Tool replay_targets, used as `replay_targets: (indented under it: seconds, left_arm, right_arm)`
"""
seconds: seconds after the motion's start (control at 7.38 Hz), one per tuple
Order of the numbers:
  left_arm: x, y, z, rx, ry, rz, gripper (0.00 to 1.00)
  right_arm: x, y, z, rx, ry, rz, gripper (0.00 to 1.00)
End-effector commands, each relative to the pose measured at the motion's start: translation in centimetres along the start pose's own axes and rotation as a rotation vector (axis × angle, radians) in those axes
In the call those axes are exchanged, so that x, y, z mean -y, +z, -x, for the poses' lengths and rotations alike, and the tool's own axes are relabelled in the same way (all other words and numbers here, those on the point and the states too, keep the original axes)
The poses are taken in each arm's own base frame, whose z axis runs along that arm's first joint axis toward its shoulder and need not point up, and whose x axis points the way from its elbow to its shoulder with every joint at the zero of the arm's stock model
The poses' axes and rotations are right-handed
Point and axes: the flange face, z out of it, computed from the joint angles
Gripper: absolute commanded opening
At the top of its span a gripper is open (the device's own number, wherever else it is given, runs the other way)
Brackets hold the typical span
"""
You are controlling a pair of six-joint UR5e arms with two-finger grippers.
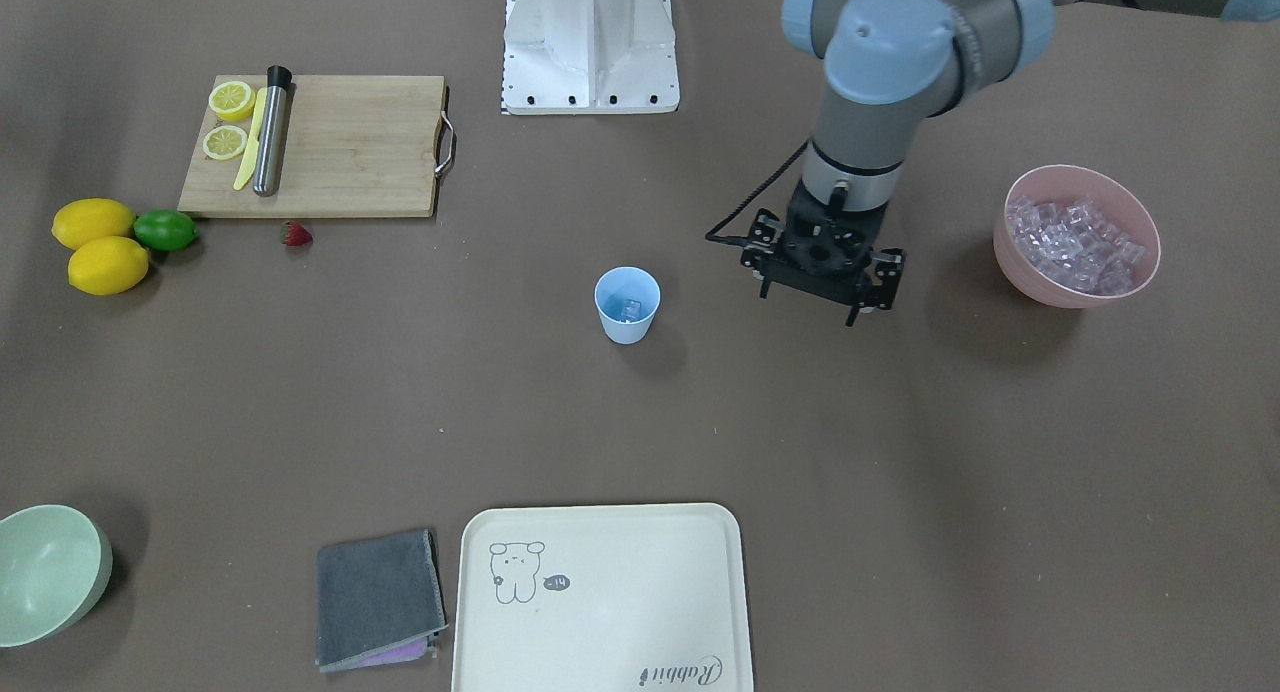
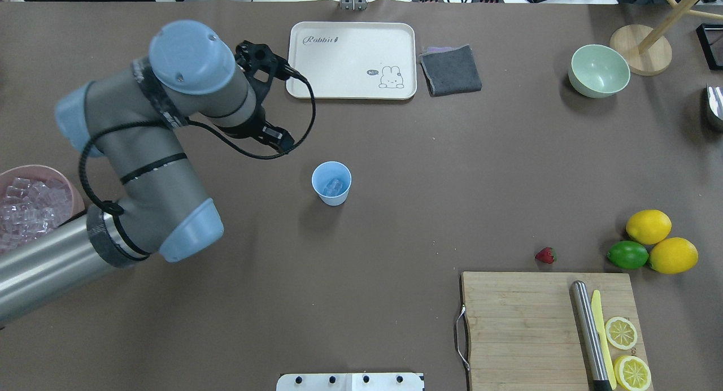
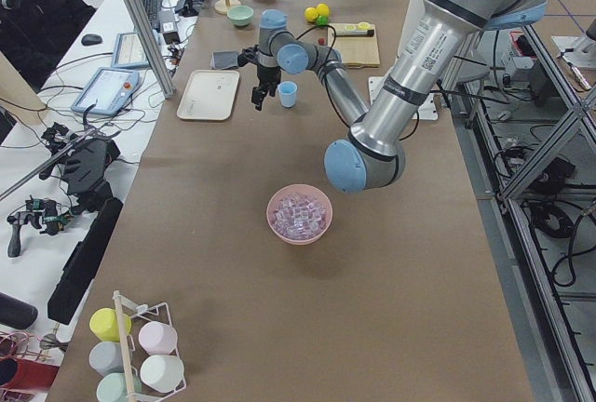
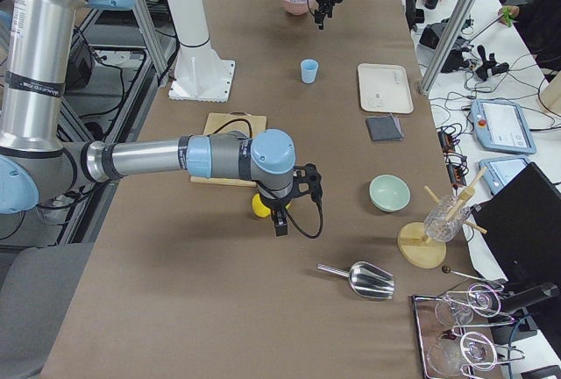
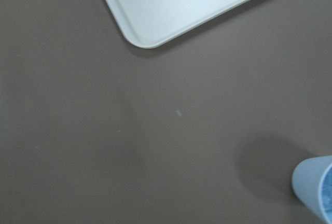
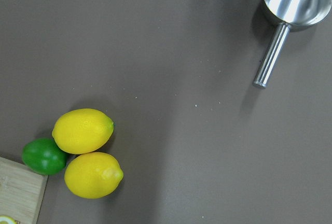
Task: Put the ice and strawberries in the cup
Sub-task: 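Move the left gripper back over the ice bowl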
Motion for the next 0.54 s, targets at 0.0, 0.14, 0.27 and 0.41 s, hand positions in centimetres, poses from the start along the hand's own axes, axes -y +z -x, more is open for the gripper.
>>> replay_targets:
  seconds: [0.0, 0.14, 0.27, 0.41]
  left_arm:
    - [-7.3, -2.0, 7.9, -0.056, -0.076, 0.070, 0.96]
    - [-11.1, -1.2, 10.9, -0.034, -0.075, 0.106, 0.96]
    - [-14.5, -0.8, 15.5, -0.014, -0.024, 0.105, 0.96]
    - [-18.2, -0.1, 19.9, 0.003, -0.037, 0.096, 0.96]
  right_arm:
    - [-0.1, 0.1, -0.1, -0.003, 0.002, 0.003, 1.00]
    - [-0.1, 0.1, -0.1, -0.003, 0.005, 0.004, 1.00]
    - [-0.1, 0.0, 0.0, -0.003, 0.004, 0.002, 1.00]
    - [-0.1, 0.1, 0.0, -0.002, 0.007, 0.003, 1.00]
